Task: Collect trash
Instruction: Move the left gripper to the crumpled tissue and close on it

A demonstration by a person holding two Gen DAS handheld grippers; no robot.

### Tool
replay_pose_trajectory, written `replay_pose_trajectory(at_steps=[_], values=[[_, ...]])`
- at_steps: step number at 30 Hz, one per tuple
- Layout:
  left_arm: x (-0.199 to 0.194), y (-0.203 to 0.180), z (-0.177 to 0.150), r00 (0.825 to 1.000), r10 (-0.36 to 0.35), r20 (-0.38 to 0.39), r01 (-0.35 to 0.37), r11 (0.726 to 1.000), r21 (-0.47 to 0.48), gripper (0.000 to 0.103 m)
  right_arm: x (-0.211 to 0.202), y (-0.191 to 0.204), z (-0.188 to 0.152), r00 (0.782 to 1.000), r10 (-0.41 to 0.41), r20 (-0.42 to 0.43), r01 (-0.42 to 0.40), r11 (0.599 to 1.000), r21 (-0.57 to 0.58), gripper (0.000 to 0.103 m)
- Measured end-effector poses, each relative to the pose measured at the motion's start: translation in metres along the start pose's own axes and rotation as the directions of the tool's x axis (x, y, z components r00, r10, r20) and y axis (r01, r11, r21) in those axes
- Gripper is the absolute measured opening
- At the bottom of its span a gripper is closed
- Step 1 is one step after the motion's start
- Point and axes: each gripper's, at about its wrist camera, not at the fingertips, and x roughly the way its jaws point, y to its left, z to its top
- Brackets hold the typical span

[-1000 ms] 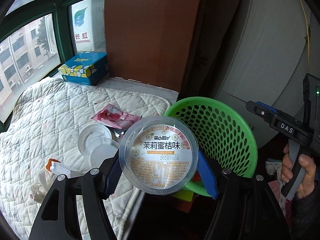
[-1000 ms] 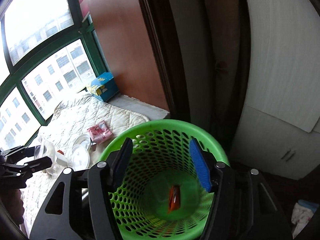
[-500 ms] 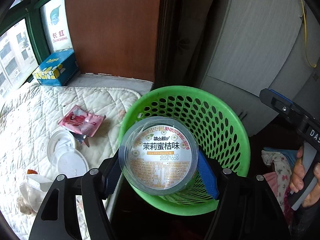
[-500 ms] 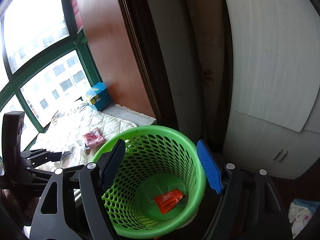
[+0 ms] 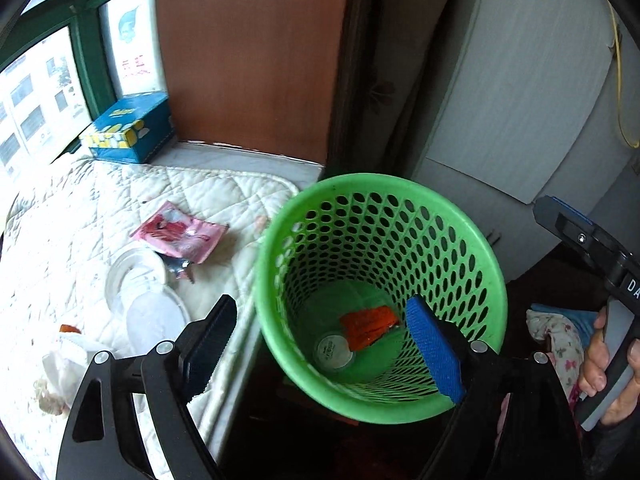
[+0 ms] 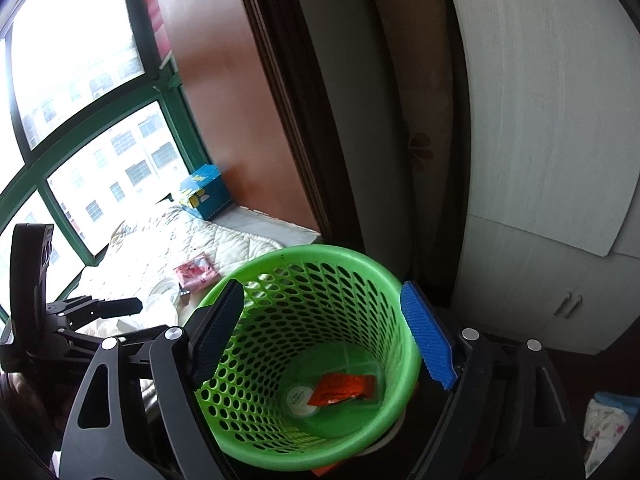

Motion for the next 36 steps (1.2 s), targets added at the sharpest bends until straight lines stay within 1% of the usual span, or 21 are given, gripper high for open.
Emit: replay_pose_trajectory(at_steps=[3,9,14,18,24,27,30,32,36], values=[[-0.013,0.014,-0.006,0.999,0.035,0.024,-0.035,0.999,-0.024,0.083,0.000,0.011,-0.001,1.000,0.031,0.001,-0.031,1.000,-0.006,0.084],[-0.037,0.054,-0.021,0.994,0.101,0.047,-0.095,0.990,-0.108,0.084,0.005,0.037,-0.004,0.996,0.090,-0.005,-0.090,0.995,-0.035,0.087],[-0.052,0.092,-0.036,0.986,0.159,0.042,-0.149,0.971,-0.186,0.084,0.014,0.061,-0.007,0.989,0.143,-0.029,-0.144,0.988,-0.050,0.088],[-0.063,0.124,-0.050,0.978,0.203,0.039,-0.187,0.951,-0.246,0.084,0.019,0.080,-0.009,0.982,0.181,-0.047,-0.184,0.981,-0.067,0.088],[-0.079,0.175,-0.073,0.957,0.288,0.034,-0.260,0.907,-0.332,0.084,0.025,0.108,-0.012,0.971,0.226,-0.077,-0.232,0.969,-0.081,0.088],[-0.082,0.205,-0.088,0.945,0.326,0.010,-0.297,0.875,-0.382,0.084,0.028,0.121,-0.015,0.965,0.245,-0.094,-0.253,0.963,-0.090,0.088],[-0.084,0.238,-0.105,0.932,0.362,-0.021,-0.335,0.837,-0.433,0.082,0.032,0.135,-0.018,0.958,0.264,-0.110,-0.274,0.957,-0.099,0.088],[-0.083,0.258,-0.115,0.931,0.363,-0.040,-0.339,0.815,-0.470,0.078,0.035,0.143,-0.020,0.954,0.273,-0.121,-0.285,0.953,-0.106,0.088],[-0.076,0.294,-0.133,0.937,0.342,-0.073,-0.325,0.775,-0.543,0.074,0.041,0.157,-0.025,0.947,0.286,-0.149,-0.304,0.946,-0.115,0.088]])
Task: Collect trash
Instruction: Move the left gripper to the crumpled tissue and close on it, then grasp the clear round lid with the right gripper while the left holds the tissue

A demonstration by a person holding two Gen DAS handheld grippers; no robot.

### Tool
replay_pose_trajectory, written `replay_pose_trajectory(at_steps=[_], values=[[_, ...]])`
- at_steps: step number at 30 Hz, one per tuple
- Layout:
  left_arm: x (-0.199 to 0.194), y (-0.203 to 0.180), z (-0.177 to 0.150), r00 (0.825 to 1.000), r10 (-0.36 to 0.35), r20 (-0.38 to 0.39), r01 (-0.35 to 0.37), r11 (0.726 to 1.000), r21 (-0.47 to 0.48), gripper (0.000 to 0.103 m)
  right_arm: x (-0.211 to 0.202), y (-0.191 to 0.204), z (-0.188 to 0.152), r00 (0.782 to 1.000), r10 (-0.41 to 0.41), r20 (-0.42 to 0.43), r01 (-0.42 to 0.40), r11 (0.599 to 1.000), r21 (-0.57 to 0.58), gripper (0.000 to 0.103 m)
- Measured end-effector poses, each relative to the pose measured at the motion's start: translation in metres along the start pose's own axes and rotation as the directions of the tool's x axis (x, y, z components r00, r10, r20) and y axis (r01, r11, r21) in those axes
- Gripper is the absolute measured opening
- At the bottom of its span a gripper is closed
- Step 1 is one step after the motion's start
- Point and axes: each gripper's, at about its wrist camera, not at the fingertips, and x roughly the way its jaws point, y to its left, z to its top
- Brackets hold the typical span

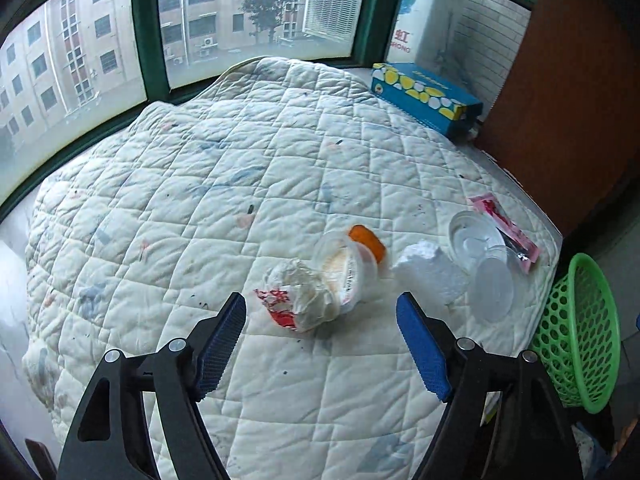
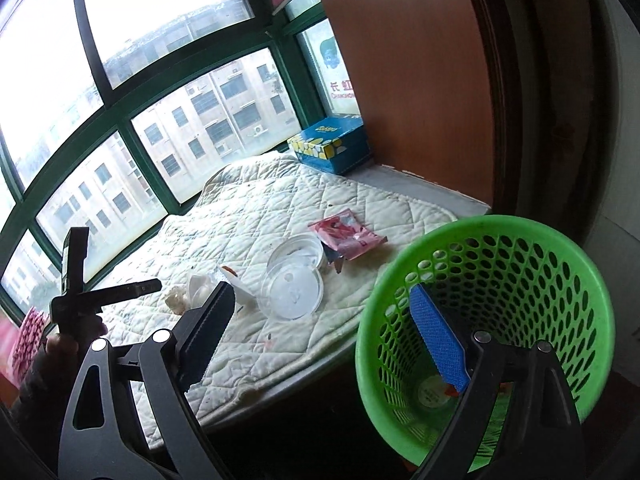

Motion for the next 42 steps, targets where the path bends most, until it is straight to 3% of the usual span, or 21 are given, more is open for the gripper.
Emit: replay_pose_trajectory(at_steps=[12,18,21,28,38,42], values=[[0.050,0.036,0.001,0.994,-0.073,-0.079,0.061,0.986,-0.152,0.074,0.035,0.026,-0.010,0.996,0.020,-0.085,-0.023,0.999,-0.034,0.088],[0.065,0.041,0.000,0.986,-0.136,-0.100,0.115,0.975,-0.192,0.063,0.049,0.036,-0.013,0.993,0.024,-0.118,-0.030,0.998,-0.053,0.088],[0.069,0.041,0.000,0.980,-0.172,-0.104,0.148,0.968,-0.205,0.052,0.055,0.039,-0.014,0.991,0.026,-0.129,-0.034,0.998,-0.055,0.088],[0.061,0.045,0.001,0.978,-0.192,-0.082,0.171,0.963,-0.208,0.032,0.069,0.041,-0.015,0.988,0.020,-0.155,-0.030,0.998,-0.063,0.088],[0.027,0.059,0.000,0.985,-0.170,-0.026,0.162,0.966,-0.204,0.030,0.118,0.055,-0.019,0.975,-0.007,-0.222,-0.023,0.991,-0.130,0.088],[0.011,0.066,0.000,0.985,-0.170,-0.002,0.166,0.965,-0.202,0.029,0.142,0.064,-0.024,0.968,-0.038,-0.247,-0.008,0.983,-0.181,0.093]])
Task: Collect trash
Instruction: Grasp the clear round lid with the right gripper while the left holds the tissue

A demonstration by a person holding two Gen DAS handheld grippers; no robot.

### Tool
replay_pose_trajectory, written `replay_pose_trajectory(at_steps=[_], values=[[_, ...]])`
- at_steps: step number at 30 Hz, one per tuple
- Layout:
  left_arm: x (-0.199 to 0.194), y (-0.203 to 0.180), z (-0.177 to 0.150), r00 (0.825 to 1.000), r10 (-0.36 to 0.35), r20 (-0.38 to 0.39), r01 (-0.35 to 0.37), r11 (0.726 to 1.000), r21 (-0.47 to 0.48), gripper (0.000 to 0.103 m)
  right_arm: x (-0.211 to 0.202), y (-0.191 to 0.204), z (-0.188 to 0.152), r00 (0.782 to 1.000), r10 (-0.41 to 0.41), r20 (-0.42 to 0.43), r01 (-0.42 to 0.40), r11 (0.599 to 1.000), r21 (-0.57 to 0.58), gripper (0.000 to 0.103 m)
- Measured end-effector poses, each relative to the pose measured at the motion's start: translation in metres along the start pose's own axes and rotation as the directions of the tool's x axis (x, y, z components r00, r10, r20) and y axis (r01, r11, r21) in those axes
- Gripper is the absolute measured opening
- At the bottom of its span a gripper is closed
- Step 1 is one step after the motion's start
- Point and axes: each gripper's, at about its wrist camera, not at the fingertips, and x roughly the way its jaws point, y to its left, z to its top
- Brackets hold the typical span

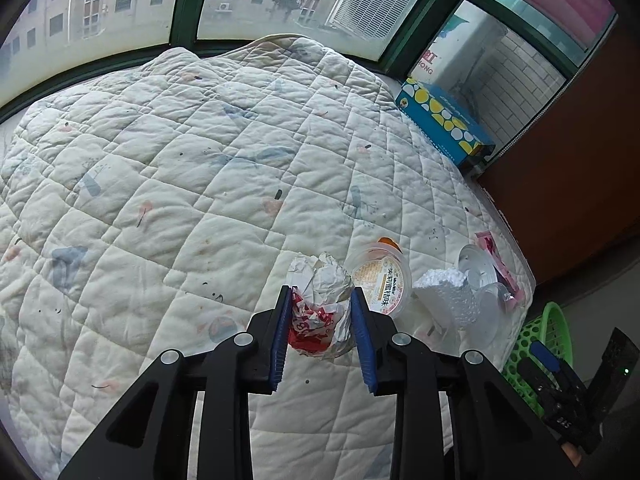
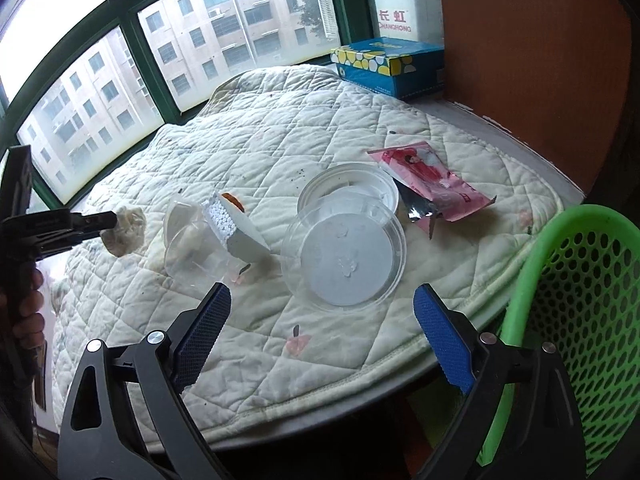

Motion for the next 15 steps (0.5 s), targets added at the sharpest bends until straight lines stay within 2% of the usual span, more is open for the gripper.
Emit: replay_pose_trajectory(at_steps=[11,15], values=[[-0.029,0.002,0.001,0.999,-0.014,0.042,0.014,1.000,0.015,0.029,0.057,0.005,0.003,0.989,-0.117,-0.086,0.110,0.990,-0.088,0.098],[-0.033,-0.001,0.002,0.999,-0.020,0.048,0.019,0.999,0.029,0.029,0.068,0.001,0.008,0.988,-0.123,-0.093,0.116,0.990,-0.078,0.098]])
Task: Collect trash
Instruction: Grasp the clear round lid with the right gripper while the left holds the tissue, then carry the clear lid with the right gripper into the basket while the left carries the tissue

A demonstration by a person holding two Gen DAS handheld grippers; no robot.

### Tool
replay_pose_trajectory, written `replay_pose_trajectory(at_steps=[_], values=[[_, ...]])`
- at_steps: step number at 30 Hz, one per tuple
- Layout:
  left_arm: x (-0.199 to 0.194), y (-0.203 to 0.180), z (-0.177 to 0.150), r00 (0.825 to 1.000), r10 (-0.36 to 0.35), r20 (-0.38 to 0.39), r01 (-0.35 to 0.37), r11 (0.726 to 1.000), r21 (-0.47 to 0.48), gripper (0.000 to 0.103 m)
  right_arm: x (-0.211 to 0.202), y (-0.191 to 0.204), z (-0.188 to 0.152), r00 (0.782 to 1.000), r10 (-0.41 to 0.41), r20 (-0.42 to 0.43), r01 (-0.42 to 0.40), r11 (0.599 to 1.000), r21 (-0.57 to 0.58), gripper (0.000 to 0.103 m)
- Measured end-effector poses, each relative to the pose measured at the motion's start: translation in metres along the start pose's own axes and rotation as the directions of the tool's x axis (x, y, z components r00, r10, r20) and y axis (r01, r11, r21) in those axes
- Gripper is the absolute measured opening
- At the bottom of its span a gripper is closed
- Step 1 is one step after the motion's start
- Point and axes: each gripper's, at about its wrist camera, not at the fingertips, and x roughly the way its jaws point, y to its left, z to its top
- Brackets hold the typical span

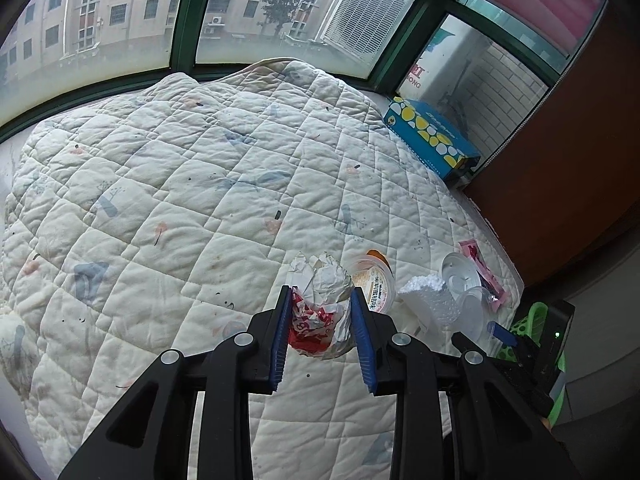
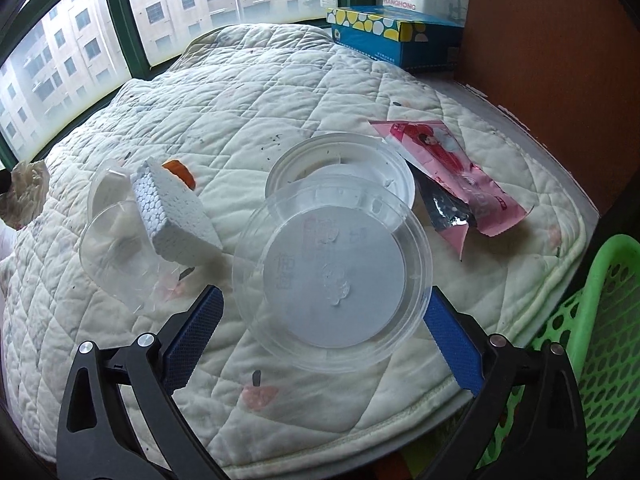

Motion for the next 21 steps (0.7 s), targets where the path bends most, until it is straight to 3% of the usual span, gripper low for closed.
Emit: replay_pose_trajectory(at_steps=[9,21], values=[[-0.004,-0.013,0.001,1.000,-0.015,0.004,0.015,1.000,0.016,0.029,-0.004,-0.002,0.006,1.000,0.025,0.009,-0.025,0.999,0.022,0.092],[-0.021,-0.056,0.004,0.997,-0.074,0.032,0.071,0.994,0.089,0.029,-0.082,-0.027,-0.002,0.989,0.070,0.131,-0.086,0.989,0.122,0.092]])
